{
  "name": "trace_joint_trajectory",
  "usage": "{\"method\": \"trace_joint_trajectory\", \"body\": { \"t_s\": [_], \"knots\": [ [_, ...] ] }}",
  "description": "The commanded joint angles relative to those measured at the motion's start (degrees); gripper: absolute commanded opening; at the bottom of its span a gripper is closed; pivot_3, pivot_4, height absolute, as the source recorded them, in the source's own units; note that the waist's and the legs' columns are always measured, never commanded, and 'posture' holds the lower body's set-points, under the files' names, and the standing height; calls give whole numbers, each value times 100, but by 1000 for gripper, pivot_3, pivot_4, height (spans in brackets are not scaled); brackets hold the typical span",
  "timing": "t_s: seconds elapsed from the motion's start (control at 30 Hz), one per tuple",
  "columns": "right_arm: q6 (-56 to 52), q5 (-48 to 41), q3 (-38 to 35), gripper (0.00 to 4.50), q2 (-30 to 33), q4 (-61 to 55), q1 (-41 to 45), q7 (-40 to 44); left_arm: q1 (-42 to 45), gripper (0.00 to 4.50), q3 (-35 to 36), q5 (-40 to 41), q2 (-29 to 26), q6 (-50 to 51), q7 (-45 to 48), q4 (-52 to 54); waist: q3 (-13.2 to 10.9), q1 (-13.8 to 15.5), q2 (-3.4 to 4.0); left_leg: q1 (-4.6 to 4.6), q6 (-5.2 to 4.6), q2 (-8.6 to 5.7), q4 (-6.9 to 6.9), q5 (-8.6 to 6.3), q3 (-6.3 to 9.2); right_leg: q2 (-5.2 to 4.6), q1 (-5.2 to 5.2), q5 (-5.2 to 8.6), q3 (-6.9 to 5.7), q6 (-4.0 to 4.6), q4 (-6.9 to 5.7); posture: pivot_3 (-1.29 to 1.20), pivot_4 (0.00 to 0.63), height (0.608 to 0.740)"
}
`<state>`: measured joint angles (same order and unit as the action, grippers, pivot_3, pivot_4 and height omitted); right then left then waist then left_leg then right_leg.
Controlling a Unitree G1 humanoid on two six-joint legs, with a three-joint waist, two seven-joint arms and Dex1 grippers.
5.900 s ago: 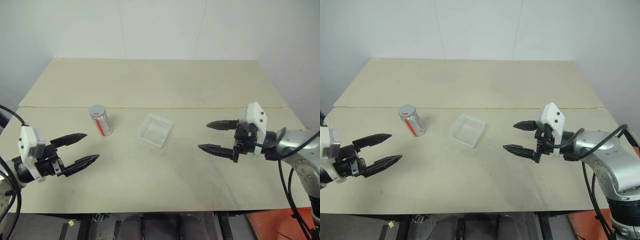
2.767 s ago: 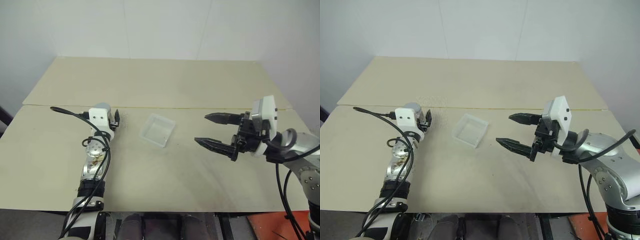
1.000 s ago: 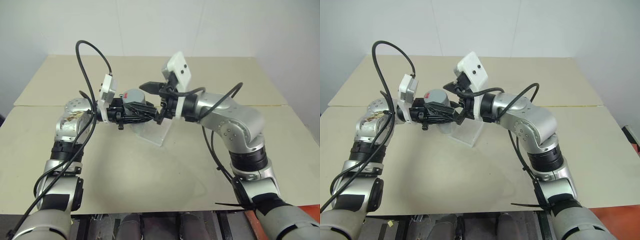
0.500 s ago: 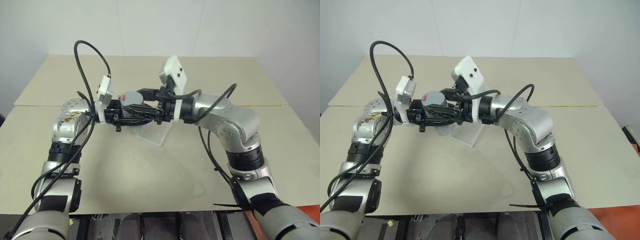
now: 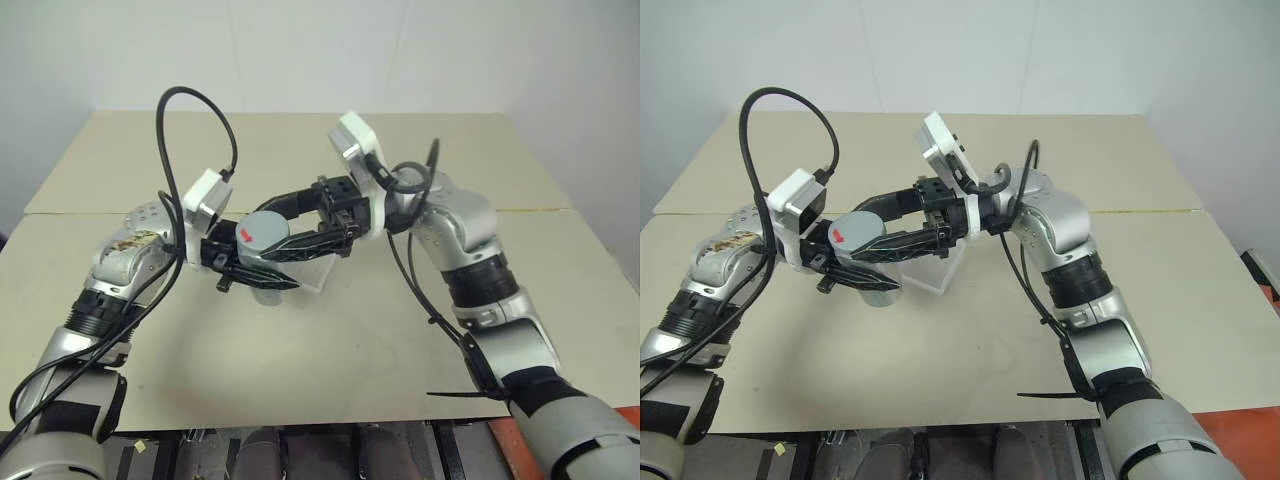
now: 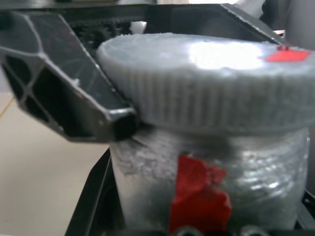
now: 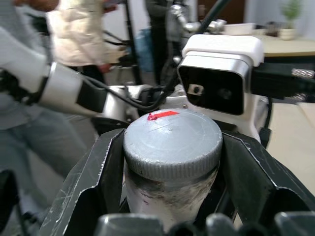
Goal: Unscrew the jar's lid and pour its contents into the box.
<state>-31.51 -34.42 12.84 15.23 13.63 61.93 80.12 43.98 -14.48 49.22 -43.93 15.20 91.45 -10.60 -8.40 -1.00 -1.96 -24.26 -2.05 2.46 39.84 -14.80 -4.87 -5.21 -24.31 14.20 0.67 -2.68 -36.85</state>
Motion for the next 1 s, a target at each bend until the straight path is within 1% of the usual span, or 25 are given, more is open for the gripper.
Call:
{"method": "trace_joint_trajectory", "body": {
  "t_s": [0.03,0.1,0.17,0.23,0.27,0.3,0.37,0.47,0.6,0.63,0.73,0.9,1.0],
  "knots": [
    [303,86,-17,2798,-47,53,3,337,39,1940,205,304,-109,-154,105,113,0,15,0,-1,3,0,0,2,0,0,0,0,-1,0,0,0,150,740],
    [409,186,-130,2798,-107,-45,-91,-14,17,1940,247,208,-101,-200,105,47,0,22,1,-2,12,-1,1,7,-1,-2,0,0,-1,0,1,0,150,740],
    [248,175,-250,3505,-81,-221,-166,-322,-8,1940,325,116,-93,-192,105,-47,0,23,1,-2,14,-2,2,8,-2,-2,1,0,-2,0,0,0,150,740],
    [140,151,-341,3985,43,-541,-310,-513,-43,1940,392,49,-141,-189,105,-148,0,27,1,-2,18,-1,2,11,-2,-2,1,0,-4,0,0,0,150,740],
    [122,145,-383,4317,92,-694,-389,-629,-59,1940,422,18,-157,-192,105,-190,-1,27,1,-2,18,-1,2,11,-2,-3,1,0,-3,0,0,0,150,740],
    [125,165,-416,4449,120,-821,-461,-786,-68,1940,456,-22,-164,-184,105,-233,-1,26,1,-3,18,-2,2,11,-2,-4,0,0,-3,0,0,0,150,740],
    [-3,142,-599,4449,264,-1231,-735,-1203,-110,1940,695,-261,-119,-228,90,-487,-1,23,1,-3,19,-2,2,11,-3,-4,0,0,-2,0,0,0,150,740],
    [-219,145,-836,4449,394,-1886,-1145,-1956,-232,1940,1048,-594,-17,-292,-230,-746,0,23,1,-2,19,-1,0,11,-4,-3,0,0,-4,0,0,0,150,740],
    [-675,80,-1054,4449,267,-2770,-1462,-3142,-511,1940,1362,-1028,259,-397,-926,-750,0,17,1,-2,18,0,0,10,-5,-4,-1,0,-2,0,0,0,150,740],
    [-816,198,-979,4449,160,-2956,-1472,-3531,-523,1940,1408,-1141,345,-404,-1079,-763,0,14,1,-2,18,1,0,10,-4,-4,-2,0,-3,0,-2,0,150,740],
    [-1128,502,-643,4449,-131,-3265,-1444,-4345,-464,1940,1460,-1387,531,-380,-1294,-806,0,13,1,-2,17,2,0,10,-5,-2,-3,0,-3,0,-7,0,150,740],
    [-1231,988,-42,4449,-489,-3295,-1353,-4966,-255,1940,1460,-1690,801,-354,-1426,-887,0,15,1,-3,17,-3,1,10,-17,-3,-2,0,-3,0,-6,0,150,740],
    [-1247,1162,80,4449,-663,-3119,-1275,-5176,-175,1940,1480,-1770,888,-346,-1356,-916,0,16,1,-5,22,-5,1,13,-19,-4,-2,0,-4,0,-3,0,150,740]
  ]
}}
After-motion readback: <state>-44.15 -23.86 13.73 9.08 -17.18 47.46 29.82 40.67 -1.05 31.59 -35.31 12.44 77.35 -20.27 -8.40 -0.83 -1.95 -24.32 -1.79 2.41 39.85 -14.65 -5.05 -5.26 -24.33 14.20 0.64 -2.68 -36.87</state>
